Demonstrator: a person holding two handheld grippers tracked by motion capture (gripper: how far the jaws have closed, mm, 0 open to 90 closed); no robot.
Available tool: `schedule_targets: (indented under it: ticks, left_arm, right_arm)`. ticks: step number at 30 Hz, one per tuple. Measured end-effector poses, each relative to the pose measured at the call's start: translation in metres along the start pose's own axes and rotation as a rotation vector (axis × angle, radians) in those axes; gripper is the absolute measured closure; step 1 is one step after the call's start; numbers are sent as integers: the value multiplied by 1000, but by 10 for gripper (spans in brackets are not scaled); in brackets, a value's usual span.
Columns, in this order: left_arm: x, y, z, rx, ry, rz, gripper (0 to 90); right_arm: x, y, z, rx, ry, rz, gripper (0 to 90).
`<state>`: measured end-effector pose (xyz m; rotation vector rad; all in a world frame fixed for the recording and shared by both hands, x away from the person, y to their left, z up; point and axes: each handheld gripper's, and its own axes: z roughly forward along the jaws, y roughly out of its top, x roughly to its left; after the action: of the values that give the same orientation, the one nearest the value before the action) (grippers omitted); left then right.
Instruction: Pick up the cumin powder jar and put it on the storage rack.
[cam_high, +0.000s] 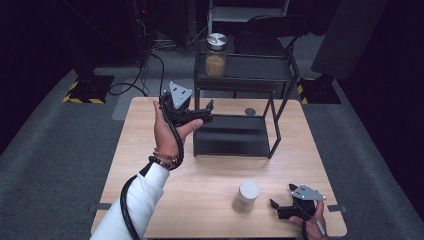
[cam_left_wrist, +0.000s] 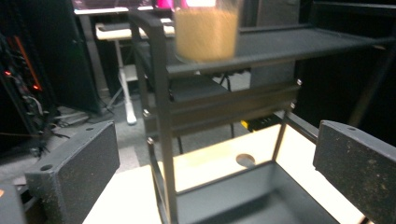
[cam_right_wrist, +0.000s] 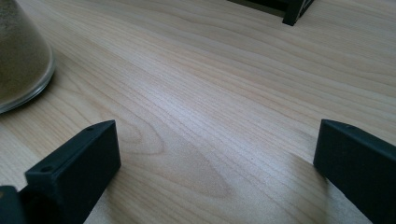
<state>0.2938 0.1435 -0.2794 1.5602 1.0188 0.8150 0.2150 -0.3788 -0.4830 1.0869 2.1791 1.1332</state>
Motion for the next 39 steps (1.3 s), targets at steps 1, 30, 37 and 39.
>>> schedule_targets:
  ticks: [1, 30, 37, 39]
  left_arm:
    - [0, -4, -1, 1, -3, -7, 2]
    - [-2, -113, -7, 135, -1, -33, 2]
    - [-2, -132, -12, 179, -9, -28, 2]
    - [-1, -138, -14, 183, -9, -40, 2]
  right_arm:
    - [0, 0, 0, -1, 0, 0, 2]
    - [1, -1, 0, -3, -3, -5, 2]
    - [1, -1, 0, -4, -4, -8, 2]
    - [1, -1, 0, -5, -5, -9, 2]
